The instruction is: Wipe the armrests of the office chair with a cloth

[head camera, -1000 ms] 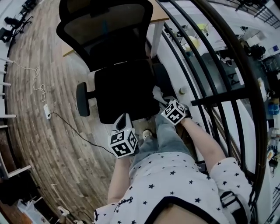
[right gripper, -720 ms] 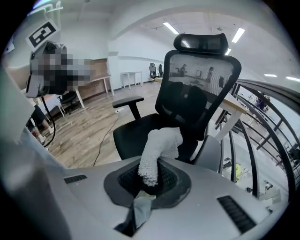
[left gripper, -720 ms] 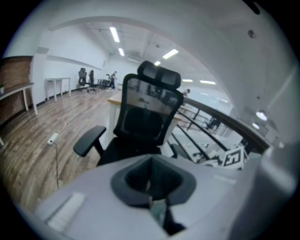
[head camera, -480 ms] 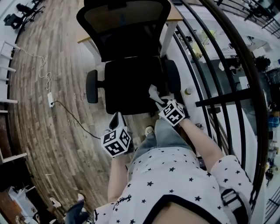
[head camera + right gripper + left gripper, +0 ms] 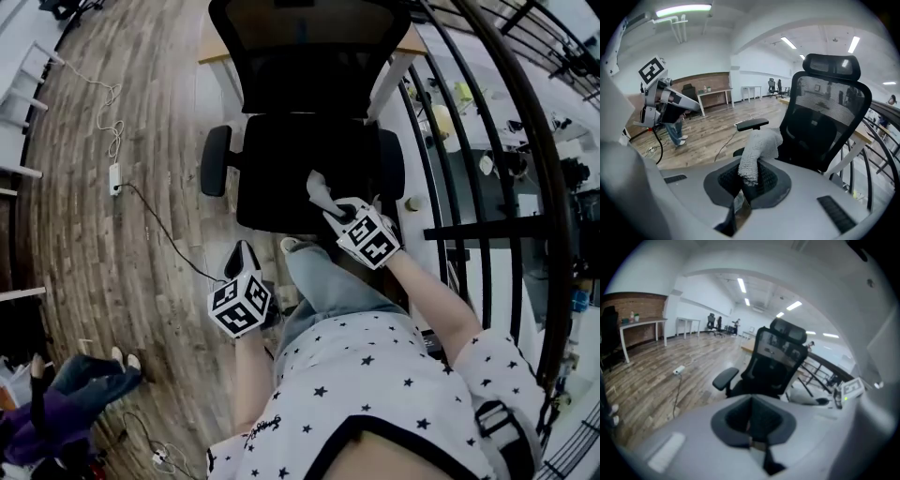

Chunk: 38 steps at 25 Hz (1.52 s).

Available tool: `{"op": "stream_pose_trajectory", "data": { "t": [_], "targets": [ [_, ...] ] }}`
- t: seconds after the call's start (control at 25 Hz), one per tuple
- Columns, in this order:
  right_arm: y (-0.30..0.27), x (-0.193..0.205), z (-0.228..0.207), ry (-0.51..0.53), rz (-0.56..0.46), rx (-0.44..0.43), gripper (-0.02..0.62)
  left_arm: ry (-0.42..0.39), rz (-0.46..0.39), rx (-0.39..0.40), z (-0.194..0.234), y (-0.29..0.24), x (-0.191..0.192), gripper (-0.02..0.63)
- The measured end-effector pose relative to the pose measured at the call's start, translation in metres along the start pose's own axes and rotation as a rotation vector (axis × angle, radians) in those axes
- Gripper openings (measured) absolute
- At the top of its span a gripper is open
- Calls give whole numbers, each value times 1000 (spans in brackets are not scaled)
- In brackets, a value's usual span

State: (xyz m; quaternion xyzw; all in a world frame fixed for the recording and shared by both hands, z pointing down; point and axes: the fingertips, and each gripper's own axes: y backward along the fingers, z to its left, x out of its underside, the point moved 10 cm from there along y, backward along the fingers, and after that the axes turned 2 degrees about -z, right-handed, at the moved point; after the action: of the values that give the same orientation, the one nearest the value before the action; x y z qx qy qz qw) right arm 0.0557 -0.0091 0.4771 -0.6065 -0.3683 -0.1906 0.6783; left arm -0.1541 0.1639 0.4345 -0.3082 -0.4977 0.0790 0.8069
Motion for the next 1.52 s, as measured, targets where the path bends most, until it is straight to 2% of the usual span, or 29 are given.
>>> {"op": "stream_pose_trajectory", "data": {
  "t": [0.32, 0.6, 1.0, 1.52],
  "targets": [
    [-44, -40, 13, 71, -40, -78, 26, 36, -48, -78, 37, 6, -13, 3],
    [-89, -82, 14, 76, -69, -105, 26, 25, -30, -109, 74, -13, -35, 3],
    [-152, -133, -10, 60, -50, -99, 26, 0, 13, -74, 110, -64, -82, 3],
    [-228, -169, -59, 38, 19, -64, 26, -12, 76, -45, 136, -118, -127, 3]
  ]
}}
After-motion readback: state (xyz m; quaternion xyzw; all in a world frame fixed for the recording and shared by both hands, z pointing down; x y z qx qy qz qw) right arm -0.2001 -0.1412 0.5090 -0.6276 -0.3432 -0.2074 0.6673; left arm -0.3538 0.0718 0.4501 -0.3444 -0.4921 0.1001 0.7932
